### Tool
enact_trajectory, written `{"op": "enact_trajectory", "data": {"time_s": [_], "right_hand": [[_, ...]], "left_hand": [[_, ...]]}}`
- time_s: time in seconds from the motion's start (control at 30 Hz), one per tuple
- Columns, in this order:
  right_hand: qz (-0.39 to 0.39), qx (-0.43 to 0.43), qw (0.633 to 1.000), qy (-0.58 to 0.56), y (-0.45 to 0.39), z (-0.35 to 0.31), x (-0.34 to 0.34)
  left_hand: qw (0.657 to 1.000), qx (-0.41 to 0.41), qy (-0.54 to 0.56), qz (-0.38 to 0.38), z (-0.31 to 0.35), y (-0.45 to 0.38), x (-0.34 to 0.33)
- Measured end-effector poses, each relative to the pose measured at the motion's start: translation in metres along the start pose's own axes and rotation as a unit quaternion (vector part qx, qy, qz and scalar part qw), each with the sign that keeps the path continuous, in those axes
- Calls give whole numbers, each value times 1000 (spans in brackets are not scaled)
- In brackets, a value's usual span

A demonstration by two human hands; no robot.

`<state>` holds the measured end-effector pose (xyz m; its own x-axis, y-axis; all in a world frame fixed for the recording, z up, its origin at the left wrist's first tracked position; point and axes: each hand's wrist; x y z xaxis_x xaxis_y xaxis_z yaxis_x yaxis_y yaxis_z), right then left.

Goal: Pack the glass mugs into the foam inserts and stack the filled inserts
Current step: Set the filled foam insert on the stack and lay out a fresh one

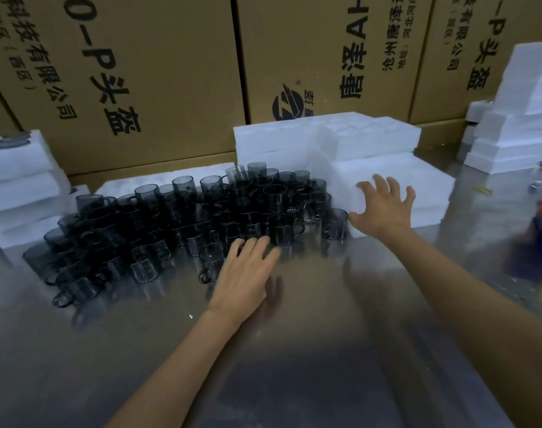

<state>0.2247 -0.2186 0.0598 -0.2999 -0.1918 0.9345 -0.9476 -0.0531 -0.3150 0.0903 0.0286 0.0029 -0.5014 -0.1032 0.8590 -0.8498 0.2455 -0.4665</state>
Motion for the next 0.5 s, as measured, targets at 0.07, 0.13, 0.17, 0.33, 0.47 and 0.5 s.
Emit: {"op": "enact_trajectory", "data": {"time_s": [0.07, 0.13, 0.17, 0.33, 0.47, 0.5], "right_hand": [[-9, 19, 999, 40, -6, 4, 3], [8, 25, 998, 58, -5, 3, 9], [32, 24, 998, 56, -3, 3, 12], [155, 56, 986, 22, 31, -15, 37], [133, 145, 980, -3, 88, -48, 57], [117, 164, 979, -8, 105, -56, 59]], "left_hand": [[1000, 13, -6, 4, -1, 1, 2], [1000, 22, -6, 2, -2, 3, 4], [1000, 24, -7, -1, -3, 4, 4], [999, 28, 8, 22, -1, 10, 7], [987, 74, 95, 105, 2, 17, 17], [978, 93, 133, 132, 4, 20, 20]]}}
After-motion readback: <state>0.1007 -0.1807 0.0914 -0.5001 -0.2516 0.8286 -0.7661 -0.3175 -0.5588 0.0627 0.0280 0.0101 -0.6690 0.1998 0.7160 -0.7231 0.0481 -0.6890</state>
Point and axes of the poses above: each hand's wrist, its own y-axis away from the middle knuckle, its own x-axis out of the back of the hand, z = x × y, and after that the axes turned 2 degrees about x, right-handed
